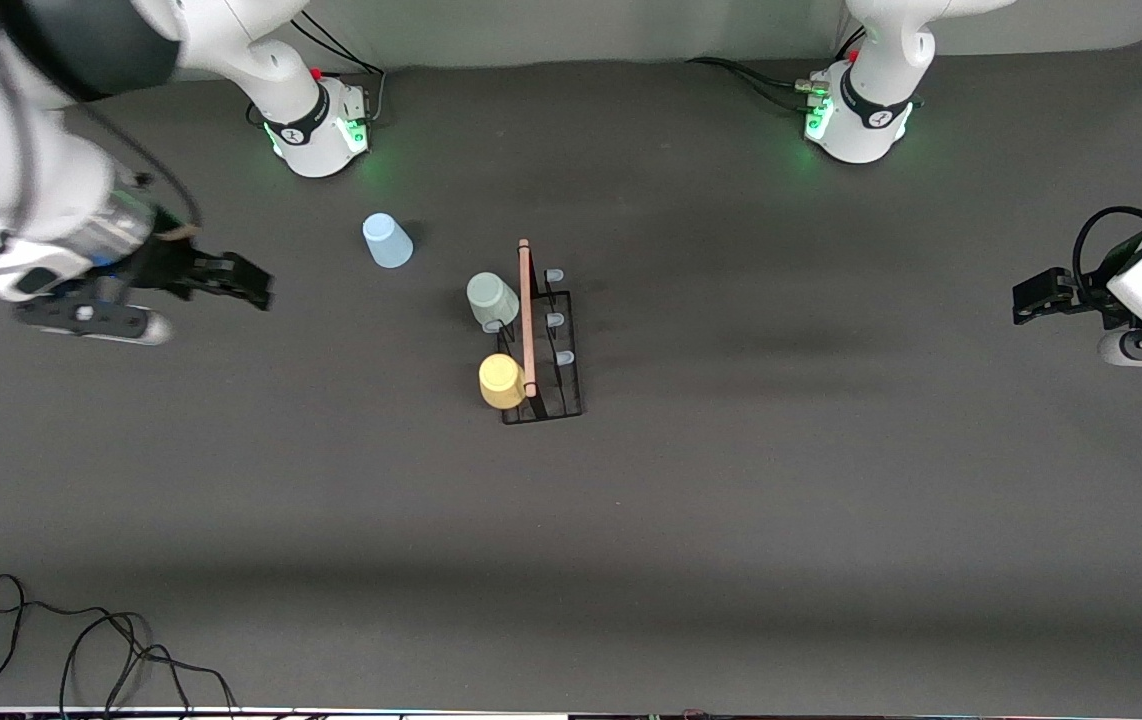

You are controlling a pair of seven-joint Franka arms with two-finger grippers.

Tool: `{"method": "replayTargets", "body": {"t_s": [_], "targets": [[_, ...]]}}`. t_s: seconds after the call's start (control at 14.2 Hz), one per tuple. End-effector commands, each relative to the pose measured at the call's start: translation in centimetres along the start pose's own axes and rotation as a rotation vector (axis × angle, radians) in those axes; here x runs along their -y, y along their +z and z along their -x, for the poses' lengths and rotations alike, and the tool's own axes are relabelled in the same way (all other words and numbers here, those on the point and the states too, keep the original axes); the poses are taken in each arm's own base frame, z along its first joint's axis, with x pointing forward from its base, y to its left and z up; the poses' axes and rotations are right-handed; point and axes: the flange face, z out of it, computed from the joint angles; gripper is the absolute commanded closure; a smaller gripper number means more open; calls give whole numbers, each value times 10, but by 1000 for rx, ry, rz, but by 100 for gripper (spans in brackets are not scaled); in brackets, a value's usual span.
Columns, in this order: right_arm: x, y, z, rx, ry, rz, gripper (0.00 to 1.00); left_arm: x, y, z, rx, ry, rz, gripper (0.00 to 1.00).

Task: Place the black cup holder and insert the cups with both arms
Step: 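Open the right gripper and draw it back from the rack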

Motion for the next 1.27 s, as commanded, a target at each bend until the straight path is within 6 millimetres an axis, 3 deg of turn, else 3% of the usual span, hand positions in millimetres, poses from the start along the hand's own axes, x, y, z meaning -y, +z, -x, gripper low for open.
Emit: {"method": "replayTargets", "body": {"t_s": [0.0,0.28,0.7,1.2], "targets": [[-65,-8,-2,-3,-127,3,0,1,-4,2,-4,11,-5,0],[-134,-16,-4,-11,-201,-3,0,1,-4,2,-4,11,-5,0],[-143,-25,-11,-39,-180,56,0,0,-4,1,-4,12,-6,0],[-127,-24,-9,-34,-177,47,0,1,-4,2,-4,12,-5,0]]}}
